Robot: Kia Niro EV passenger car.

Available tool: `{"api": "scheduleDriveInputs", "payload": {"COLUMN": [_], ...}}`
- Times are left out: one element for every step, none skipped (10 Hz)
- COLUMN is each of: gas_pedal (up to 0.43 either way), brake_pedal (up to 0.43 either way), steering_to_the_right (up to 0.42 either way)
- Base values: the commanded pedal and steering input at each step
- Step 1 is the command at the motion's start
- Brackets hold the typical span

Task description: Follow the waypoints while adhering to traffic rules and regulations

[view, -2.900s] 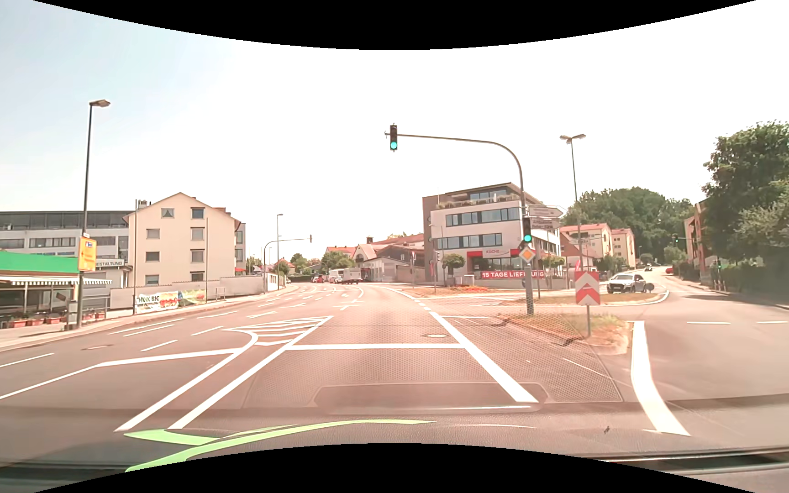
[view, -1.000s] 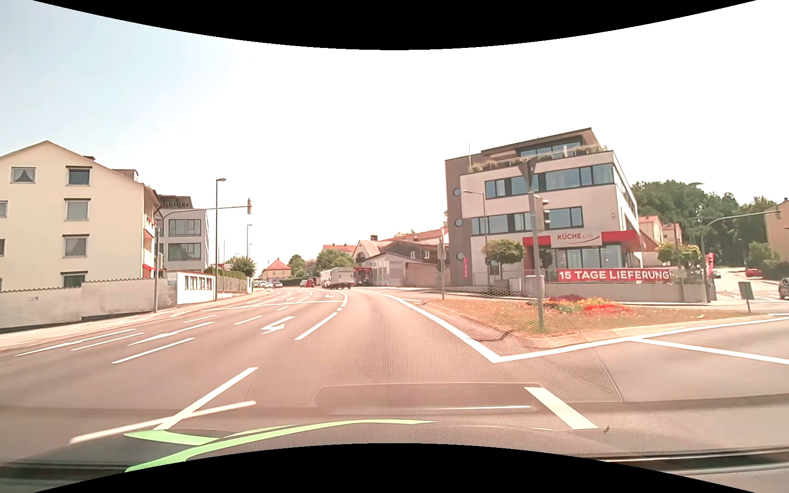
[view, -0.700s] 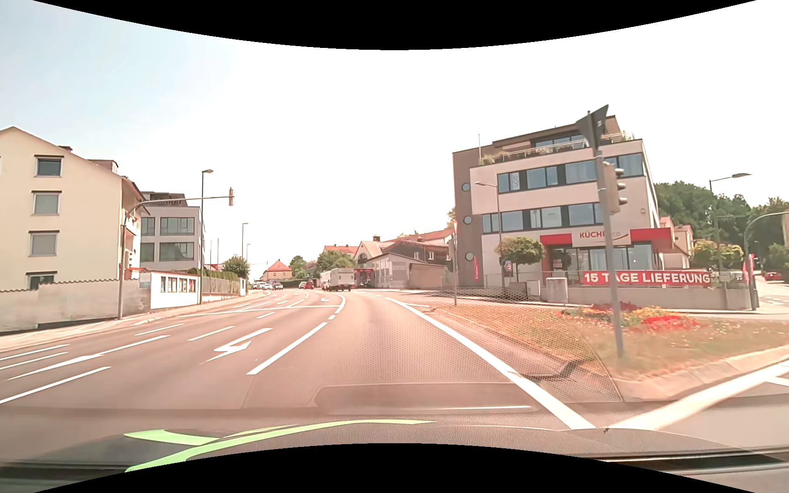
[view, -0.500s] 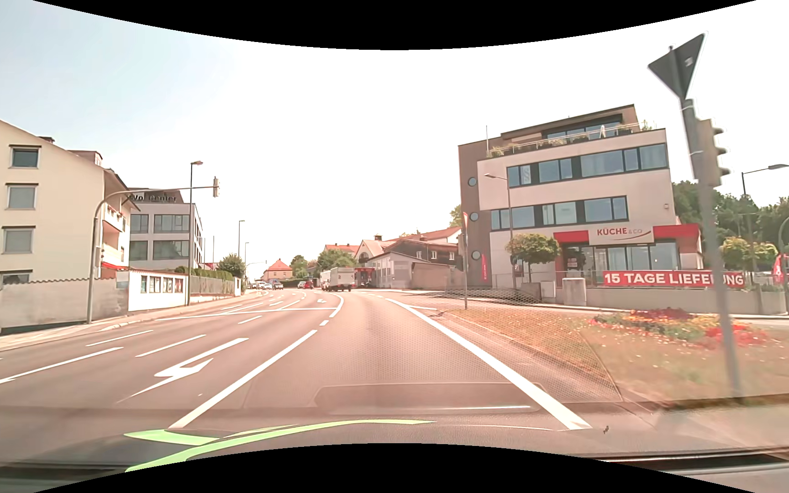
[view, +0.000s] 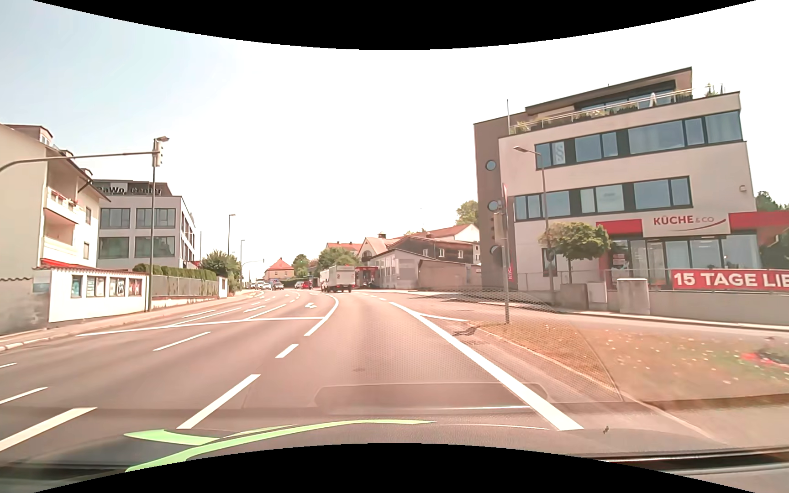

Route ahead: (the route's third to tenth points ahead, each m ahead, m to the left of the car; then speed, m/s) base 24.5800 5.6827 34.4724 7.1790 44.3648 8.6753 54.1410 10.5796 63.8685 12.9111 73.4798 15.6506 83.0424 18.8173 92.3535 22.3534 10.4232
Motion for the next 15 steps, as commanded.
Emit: {"api": "scheduleDriveInputs", "payload": {"gas_pedal": [0.000,0.000,0.000,0.000,0.000,0.000,0.000,0.000,0.000,0.000,0.000,0.000,0.000,0.000,0.000], "brake_pedal": [0.000,0.000,0.000,0.000,0.000,0.000,0.000,0.000,0.000,0.000,0.000,0.000,0.000,0.000,0.000], "steering_to_the_right": [-0.014,-0.015,-0.017,-0.019,-0.020,-0.020,-0.020,-0.020,-0.020,-0.020,-0.020,-0.020,-0.021,-0.021,-0.021]}}
